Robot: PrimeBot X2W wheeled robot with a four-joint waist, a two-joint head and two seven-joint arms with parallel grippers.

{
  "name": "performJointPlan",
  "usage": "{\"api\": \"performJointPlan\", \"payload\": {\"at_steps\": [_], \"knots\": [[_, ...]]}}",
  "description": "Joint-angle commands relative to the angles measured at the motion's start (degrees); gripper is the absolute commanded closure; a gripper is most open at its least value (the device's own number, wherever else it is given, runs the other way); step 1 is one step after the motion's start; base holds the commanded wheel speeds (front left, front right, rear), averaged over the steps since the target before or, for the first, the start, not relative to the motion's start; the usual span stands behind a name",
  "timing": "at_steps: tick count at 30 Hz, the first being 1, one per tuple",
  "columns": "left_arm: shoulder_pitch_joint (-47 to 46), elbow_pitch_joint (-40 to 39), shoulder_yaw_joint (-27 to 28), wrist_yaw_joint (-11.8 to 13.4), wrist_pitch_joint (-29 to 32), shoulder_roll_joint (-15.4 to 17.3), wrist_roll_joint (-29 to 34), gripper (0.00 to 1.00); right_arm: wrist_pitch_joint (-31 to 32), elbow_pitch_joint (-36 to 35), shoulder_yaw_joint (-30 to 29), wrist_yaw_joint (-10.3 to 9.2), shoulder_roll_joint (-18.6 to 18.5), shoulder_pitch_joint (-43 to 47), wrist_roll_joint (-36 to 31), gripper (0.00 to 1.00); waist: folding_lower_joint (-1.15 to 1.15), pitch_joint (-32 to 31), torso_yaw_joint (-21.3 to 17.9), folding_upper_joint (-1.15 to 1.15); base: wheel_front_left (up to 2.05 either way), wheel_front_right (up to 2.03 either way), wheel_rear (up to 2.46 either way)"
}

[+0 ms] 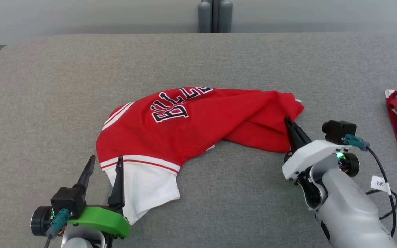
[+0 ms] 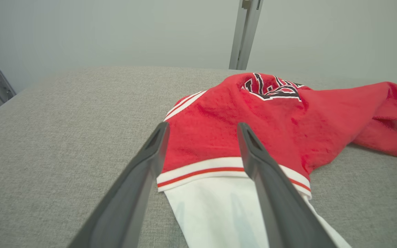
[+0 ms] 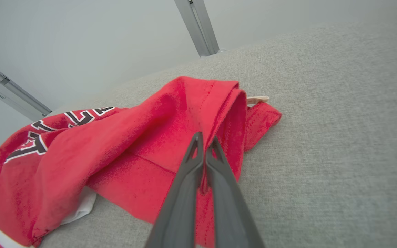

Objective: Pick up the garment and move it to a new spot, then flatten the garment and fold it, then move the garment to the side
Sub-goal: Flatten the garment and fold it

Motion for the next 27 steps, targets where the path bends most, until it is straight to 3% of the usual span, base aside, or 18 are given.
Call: {"api": "performJointPlan", "payload": {"at_steps": [1,6,19,20,21,22,27], "knots": [[0.6,-0.1,0.7,-0.2,-0.2,-0.2,0.6,0.00,-0.1,-0.6,-0.2,-0.09,-0.3,2.0,-0.5,1.00,0.00,-0.8,-2.0,0.00,0.00,0.00,0.00],[1.2,0.1,2.6,-0.8,-0.2,-0.9,1.2,0.00,-0.1,-2.2,-1.7,-0.09,-0.3,5.8,-2.6,1.00,0.00,-0.5,-4.4,0.00,0.00,0.00,0.00],[-1.1,3.4,5.7,-3.4,-0.2,-2.8,2.8,0.00,4.4,-6.6,-7.3,-0.09,-0.3,12.3,-5.6,1.00,0.00,-0.2,-6.0,0.00,0.00,0.00,0.00],[-1.1,3.6,6.0,-3.5,-0.2,-3.0,2.9,0.00,5.1,-6.7,-7.5,-0.09,-0.3,12.5,-5.6,0.91,0.00,-0.3,-6.0,0.00,0.00,0.00,0.00],[-1.1,3.7,6.2,-3.7,-0.2,-3.1,3.0,0.00,5.3,-7.0,-7.7,-0.09,-0.3,12.7,-5.2,0.68,0.00,-0.4,-6.0,0.00,0.00,0.00,0.00],[-1.0,3.8,6.6,-3.9,-0.2,-3.1,3.2,0.00,5.0,-7.2,-8.1,-0.09,-0.3,12.7,-5.1,0.00,0.00,-0.5,-6.1,0.00,0.00,0.00,0.00],[0.1,3.2,8.3,-4.3,-0.2,-3.7,4.1,0.00,3.3,-8.1,-10.5,-0.09,-0.3,13.4,-8.7,0.00,0.00,-1.2,-6.4,0.00,0.00,0.00,0.00]]}}
